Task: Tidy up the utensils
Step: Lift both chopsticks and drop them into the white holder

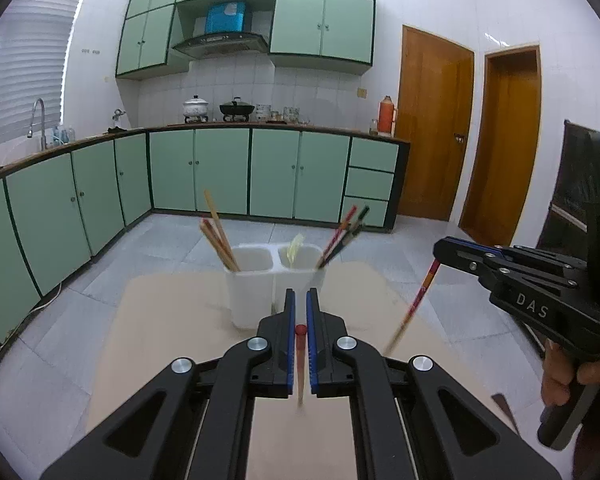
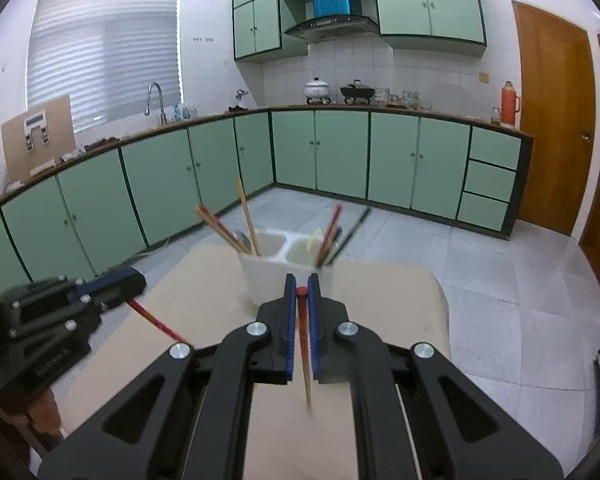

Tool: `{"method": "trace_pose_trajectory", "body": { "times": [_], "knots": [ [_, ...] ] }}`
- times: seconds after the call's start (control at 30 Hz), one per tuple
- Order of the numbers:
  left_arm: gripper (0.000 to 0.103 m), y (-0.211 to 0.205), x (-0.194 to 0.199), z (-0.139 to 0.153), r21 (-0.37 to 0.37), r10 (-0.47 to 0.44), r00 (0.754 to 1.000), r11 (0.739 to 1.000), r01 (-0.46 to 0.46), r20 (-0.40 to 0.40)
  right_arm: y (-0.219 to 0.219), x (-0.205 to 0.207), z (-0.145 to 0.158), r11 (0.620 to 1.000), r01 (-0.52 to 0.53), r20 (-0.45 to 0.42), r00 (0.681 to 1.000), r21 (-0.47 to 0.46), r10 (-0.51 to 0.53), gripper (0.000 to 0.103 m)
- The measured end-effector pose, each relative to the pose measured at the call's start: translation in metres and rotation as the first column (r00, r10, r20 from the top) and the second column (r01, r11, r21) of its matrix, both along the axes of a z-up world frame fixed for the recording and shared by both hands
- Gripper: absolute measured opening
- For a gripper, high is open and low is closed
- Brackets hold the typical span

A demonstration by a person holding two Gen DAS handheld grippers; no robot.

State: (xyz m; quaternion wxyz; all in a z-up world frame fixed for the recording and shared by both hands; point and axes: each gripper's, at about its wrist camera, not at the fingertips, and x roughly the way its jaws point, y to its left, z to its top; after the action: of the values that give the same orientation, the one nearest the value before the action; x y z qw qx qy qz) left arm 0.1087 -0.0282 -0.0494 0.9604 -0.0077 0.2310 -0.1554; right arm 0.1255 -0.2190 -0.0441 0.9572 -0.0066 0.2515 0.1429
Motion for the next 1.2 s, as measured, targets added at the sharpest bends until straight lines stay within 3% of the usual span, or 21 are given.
{"method": "trace_pose_trajectory", "body": {
  "times": [0.73, 1.0, 1.2],
  "knots": [
    [0.005, 0.000, 0.066, 0.101, -0.064, 0.066, 0.977, 0.997, -0.054, 0.202, 0.014, 0.073, 0.104, 0.999, -0.036, 0.190, 0.981, 0.025, 0.030, 0.005],
    [0.005, 0.000, 0.099, 0.130, -0.071, 0.094, 0.958, 0.994, -0.077, 0.272, 0.010, 0.105, 0.119, 0.998, -0.032, 0.215, 0.976, 0.048, 0.021, 0.005],
    [0.005, -0.004, 0.127, 0.127, -0.077, 0.118, 0.949, 0.992, -0.100, 0.291, 0.009, 0.128, 0.112, 0.999, -0.022, 0.225, 0.974, 0.045, 0.011, 0.005]
  ]
}}
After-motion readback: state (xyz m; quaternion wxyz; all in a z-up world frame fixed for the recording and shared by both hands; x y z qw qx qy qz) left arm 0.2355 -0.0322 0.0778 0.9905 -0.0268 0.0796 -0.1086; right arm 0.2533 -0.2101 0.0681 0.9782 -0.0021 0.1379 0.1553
